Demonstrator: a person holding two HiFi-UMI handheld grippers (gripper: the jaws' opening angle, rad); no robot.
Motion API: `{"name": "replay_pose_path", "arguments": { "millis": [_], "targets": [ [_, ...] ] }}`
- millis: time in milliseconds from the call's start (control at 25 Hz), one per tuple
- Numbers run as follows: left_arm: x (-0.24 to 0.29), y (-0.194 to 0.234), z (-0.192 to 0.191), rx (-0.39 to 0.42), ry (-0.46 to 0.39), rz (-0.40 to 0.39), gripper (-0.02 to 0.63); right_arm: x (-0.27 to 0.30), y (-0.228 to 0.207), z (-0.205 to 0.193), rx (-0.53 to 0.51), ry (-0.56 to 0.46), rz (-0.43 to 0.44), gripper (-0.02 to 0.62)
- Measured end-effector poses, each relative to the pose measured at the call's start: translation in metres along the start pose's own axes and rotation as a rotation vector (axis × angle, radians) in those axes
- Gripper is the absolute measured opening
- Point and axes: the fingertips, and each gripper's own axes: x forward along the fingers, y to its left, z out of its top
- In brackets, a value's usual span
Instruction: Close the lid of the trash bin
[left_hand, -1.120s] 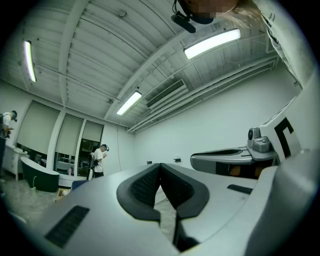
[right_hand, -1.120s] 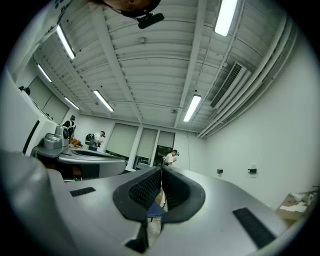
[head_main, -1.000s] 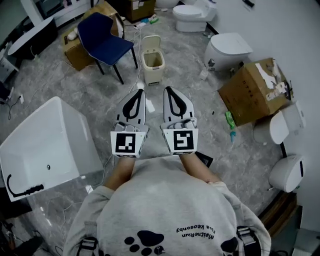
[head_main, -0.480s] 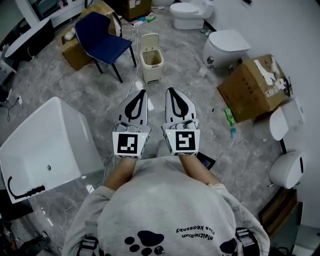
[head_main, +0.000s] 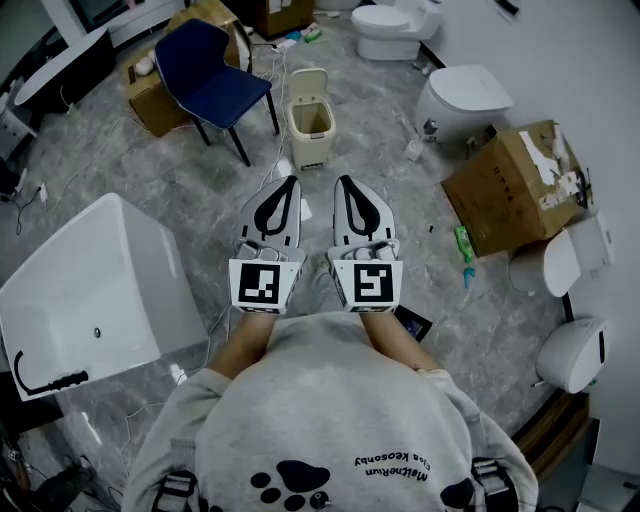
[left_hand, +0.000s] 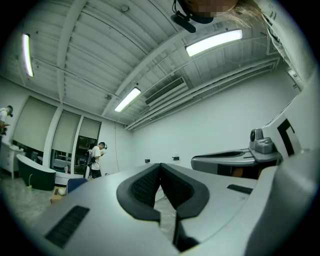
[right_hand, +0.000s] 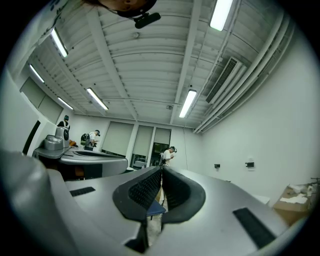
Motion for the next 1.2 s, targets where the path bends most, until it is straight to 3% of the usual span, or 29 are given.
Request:
{"name": "replay_pose_path", "arguments": {
  "millis": [760, 1200],
  "targets": [
    [0.224, 0.060, -0.034, -0.009, 0.028, 0.075, 0.020, 0.198, -0.132, -0.043, 0.000, 0.030, 0.076, 0.034],
    [0.303, 0.070, -0.049, 0.001, 0.045, 0.101, 0.020, 0.261, -0.184, -0.061, 0.014, 0.032, 0.110, 0.034]
  ]
}}
